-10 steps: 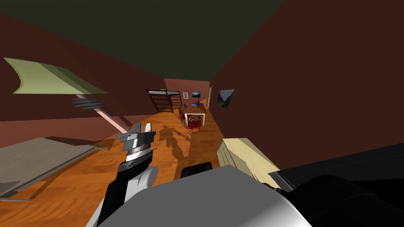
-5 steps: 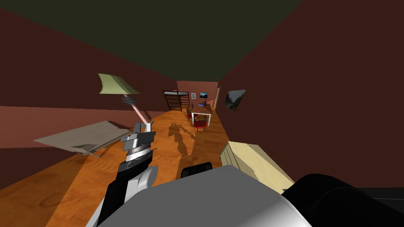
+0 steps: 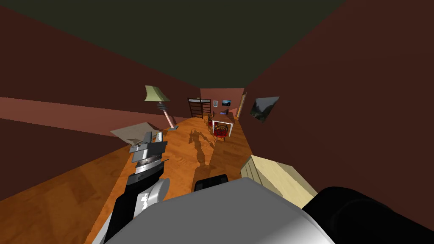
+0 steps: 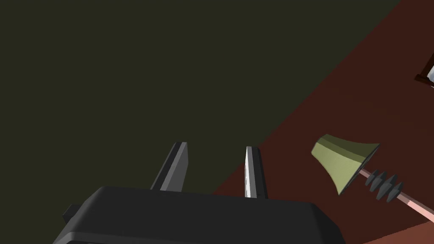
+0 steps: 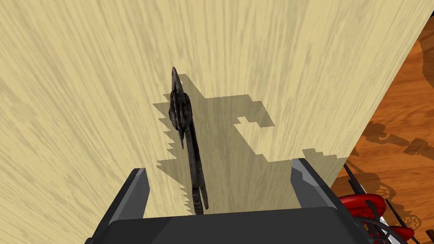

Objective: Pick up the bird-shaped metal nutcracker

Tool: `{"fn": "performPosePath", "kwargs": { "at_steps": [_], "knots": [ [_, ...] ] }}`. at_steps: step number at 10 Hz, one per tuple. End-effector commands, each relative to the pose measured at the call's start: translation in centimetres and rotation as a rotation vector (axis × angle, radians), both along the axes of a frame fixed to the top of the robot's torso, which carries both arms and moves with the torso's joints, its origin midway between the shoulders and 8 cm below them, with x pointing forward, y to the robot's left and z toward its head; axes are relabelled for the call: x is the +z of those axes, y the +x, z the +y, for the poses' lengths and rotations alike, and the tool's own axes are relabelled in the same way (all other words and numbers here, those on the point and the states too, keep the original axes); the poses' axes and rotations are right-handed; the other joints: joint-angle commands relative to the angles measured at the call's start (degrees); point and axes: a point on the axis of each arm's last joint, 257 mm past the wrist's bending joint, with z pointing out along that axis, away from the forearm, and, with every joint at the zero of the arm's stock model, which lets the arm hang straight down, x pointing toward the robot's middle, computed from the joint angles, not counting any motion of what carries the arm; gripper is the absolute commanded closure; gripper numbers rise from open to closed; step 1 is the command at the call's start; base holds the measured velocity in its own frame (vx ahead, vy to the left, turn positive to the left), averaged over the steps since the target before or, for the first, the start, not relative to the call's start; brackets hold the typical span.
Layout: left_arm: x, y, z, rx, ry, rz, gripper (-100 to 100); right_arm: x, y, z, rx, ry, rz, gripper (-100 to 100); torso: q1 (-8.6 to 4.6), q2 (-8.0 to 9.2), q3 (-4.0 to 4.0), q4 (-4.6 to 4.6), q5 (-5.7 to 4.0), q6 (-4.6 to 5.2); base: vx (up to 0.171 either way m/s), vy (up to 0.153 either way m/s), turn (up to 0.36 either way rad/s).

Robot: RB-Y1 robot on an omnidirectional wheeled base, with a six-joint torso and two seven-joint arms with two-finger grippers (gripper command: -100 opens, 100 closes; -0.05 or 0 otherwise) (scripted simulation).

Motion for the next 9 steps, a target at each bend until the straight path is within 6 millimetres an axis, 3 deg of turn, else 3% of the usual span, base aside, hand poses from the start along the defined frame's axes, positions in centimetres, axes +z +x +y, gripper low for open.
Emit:
{"fn": "performPosePath", "kwargs": {
  "at_steps": [1,2,3,4,6,9],
  "knots": [
    [0.0,0.0,0.0,0.000,0.000,0.000,0,0.4,-1.1,-0.3,-0.047,-0.015,-0.005,-100,0.00,0.00,0.00,0.00,0.00,0.00,-0.100,0.030,0.438],
    [0.0,0.0,0.0,0.000,0.000,0.000,0,0.7,-2.7,0.1,-0.053,-0.011,0.014,-100,0.02,0.09,0.06,0.03,0.03,0.00,-0.052,0.018,0.226],
    [0.0,0.0,0.0,0.000,0.000,0.000,0,0.7,-2.7,0.1,-0.053,-0.011,0.014,-100,-0.01,0.00,0.01,0.01,0.01,0.06,-0.008,0.005,0.003],
    [0.0,0.0,0.0,0.000,0.000,0.000,0,1.0,-5.1,0.0,-0.148,-0.033,0.008,-100,-0.06,-0.15,-0.07,-0.02,-0.01,0.08,-0.076,0.029,0.338],
    [0.0,0.0,0.0,0.000,0.000,0.000,0,1.6,-7.0,-0.1,-0.161,-0.039,0.031,-100,0.01,0.07,0.05,0.02,0.03,0.01,-0.067,0.027,0.346],
    [0.0,0.0,0.0,0.000,0.000,0.000,0,1.6,-7.0,-0.1,-0.161,-0.039,0.031,-100,-0.10,-0.22,-0.11,-0.04,-0.02,0.08,0.000,0.003,-0.019]
  ]
}}
